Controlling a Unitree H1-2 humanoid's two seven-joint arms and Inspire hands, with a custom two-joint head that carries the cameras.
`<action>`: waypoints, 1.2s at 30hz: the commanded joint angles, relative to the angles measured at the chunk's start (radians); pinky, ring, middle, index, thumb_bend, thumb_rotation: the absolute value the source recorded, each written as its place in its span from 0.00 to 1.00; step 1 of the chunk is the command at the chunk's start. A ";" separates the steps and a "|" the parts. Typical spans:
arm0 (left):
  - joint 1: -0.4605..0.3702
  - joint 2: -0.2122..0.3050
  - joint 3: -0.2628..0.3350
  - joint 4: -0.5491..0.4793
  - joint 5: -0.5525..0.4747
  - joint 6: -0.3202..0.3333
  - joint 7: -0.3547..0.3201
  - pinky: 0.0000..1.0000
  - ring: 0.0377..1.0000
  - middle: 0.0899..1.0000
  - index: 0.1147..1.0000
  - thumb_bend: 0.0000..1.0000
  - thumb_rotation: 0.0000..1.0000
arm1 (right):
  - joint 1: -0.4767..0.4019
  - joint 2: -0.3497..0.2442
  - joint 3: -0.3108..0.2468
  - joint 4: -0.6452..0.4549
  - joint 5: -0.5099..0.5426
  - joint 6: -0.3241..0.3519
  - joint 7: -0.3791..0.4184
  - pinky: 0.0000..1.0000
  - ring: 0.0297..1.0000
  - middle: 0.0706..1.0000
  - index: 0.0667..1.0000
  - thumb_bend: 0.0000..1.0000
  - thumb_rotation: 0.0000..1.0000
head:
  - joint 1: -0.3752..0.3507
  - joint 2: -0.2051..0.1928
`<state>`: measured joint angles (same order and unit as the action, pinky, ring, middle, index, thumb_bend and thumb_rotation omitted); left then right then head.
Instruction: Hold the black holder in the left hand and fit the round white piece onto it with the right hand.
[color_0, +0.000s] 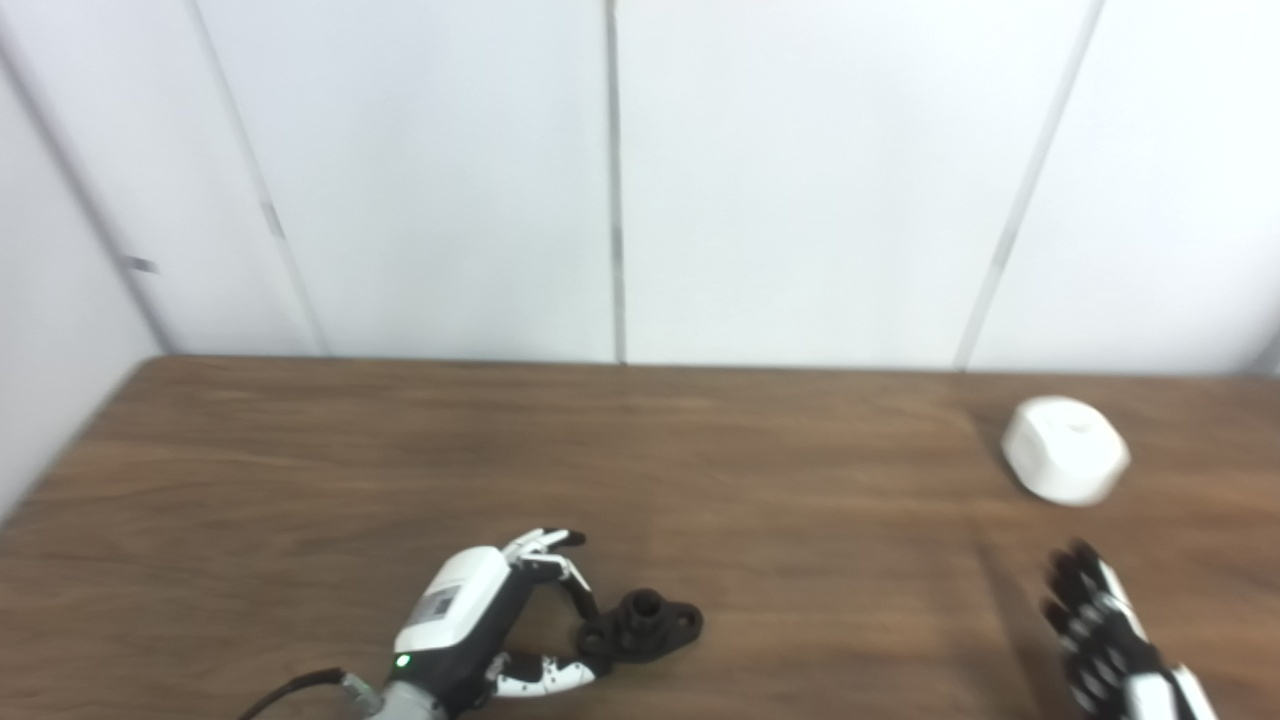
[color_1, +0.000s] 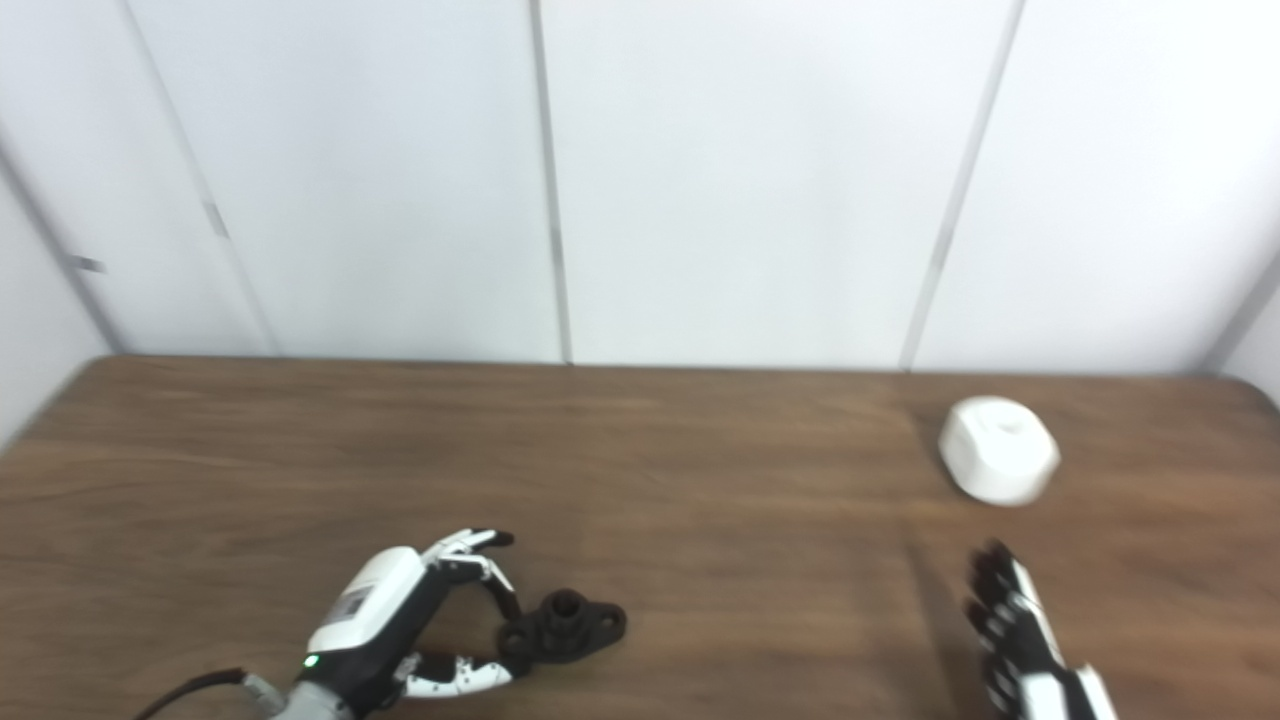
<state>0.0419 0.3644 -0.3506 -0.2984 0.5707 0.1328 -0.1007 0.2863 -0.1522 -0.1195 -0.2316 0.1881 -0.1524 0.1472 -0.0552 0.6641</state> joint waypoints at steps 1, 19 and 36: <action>0.043 -0.001 -0.023 -0.001 -0.032 -0.025 -0.056 0.82 0.92 0.87 0.43 0.50 0.04 | 0.020 0.027 0.019 -0.006 0.001 0.021 -0.010 1.00 1.00 0.98 1.00 0.59 1.00 | -0.009 0.021; 0.070 0.007 -0.059 -0.035 -0.015 -0.052 -0.160 0.95 0.96 0.90 0.43 0.49 0.04 | -0.003 -0.003 0.012 -0.096 -0.005 0.138 -0.034 1.00 0.99 0.97 0.98 0.61 1.00 | -0.036 0.176; 0.058 -0.013 -0.073 -0.038 0.172 -0.026 -0.186 0.93 0.93 0.86 0.43 0.50 0.05 | -0.024 -0.020 -0.039 -0.124 0.046 0.193 -0.035 1.00 0.99 0.97 0.99 0.65 1.00 | -0.015 0.180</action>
<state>0.0877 0.3464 -0.4050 -0.3543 0.7168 0.0722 -0.2281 0.2782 -0.1538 -0.1444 -0.3136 0.2248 0.0469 0.1158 -0.0675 0.8483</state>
